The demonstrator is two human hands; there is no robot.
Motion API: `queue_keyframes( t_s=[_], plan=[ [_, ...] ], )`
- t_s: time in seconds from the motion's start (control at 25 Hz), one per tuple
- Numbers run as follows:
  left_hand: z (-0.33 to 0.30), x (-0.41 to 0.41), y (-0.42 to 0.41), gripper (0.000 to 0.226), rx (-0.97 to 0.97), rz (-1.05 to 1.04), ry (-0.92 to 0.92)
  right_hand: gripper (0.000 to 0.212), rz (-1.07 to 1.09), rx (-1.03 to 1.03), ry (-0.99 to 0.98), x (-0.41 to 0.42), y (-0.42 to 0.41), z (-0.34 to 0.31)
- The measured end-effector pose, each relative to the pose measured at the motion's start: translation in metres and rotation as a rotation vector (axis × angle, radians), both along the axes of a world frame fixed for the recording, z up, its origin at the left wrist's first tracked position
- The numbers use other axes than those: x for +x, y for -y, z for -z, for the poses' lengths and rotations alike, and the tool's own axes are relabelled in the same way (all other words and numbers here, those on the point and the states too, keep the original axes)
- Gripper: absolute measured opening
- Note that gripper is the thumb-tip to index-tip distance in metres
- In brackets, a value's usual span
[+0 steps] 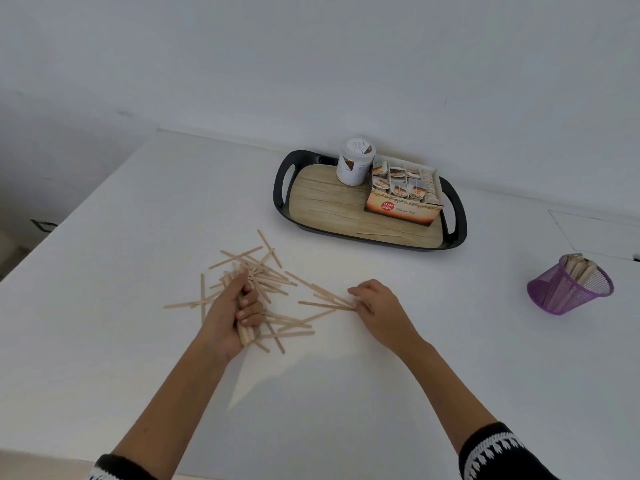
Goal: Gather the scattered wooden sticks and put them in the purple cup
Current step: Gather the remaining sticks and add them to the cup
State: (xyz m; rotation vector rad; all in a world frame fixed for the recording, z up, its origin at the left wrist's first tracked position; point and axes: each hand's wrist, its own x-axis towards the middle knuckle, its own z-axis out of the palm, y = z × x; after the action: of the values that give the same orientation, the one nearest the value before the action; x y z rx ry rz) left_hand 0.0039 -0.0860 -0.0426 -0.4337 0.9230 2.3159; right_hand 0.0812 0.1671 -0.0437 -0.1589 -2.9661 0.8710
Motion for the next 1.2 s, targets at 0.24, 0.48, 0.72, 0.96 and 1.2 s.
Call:
queue_keyframes(
  t_s=[0.24,0.48,0.72,0.96,1.2],
  plan=[
    [0.011,0.014,0.033,0.020,-0.225,0.083,0.000,0.032,-0.066,0.061,0.089,0.018,0.030,0.009],
    [0.013,0.015,0.009,0.022,-0.431,0.190,-0.019,0.028,-0.084,-0.011,0.063,0.016,0.070,0.007],
    [0.008,0.010,-0.020,0.023,-0.402,0.307,-0.037,0.029,0.095,-0.126,-0.004,0.021,0.080,0.008],
    [0.018,0.014,-0.004,0.027,0.162,0.154,-0.043,0.068,0.091,-0.045,0.042,0.020,0.106,0.021],
    [0.027,0.021,0.012,0.041,0.382,0.076,-0.061,0.050,0.041,0.180,0.073,0.000,0.130,0.028]
  ],
)
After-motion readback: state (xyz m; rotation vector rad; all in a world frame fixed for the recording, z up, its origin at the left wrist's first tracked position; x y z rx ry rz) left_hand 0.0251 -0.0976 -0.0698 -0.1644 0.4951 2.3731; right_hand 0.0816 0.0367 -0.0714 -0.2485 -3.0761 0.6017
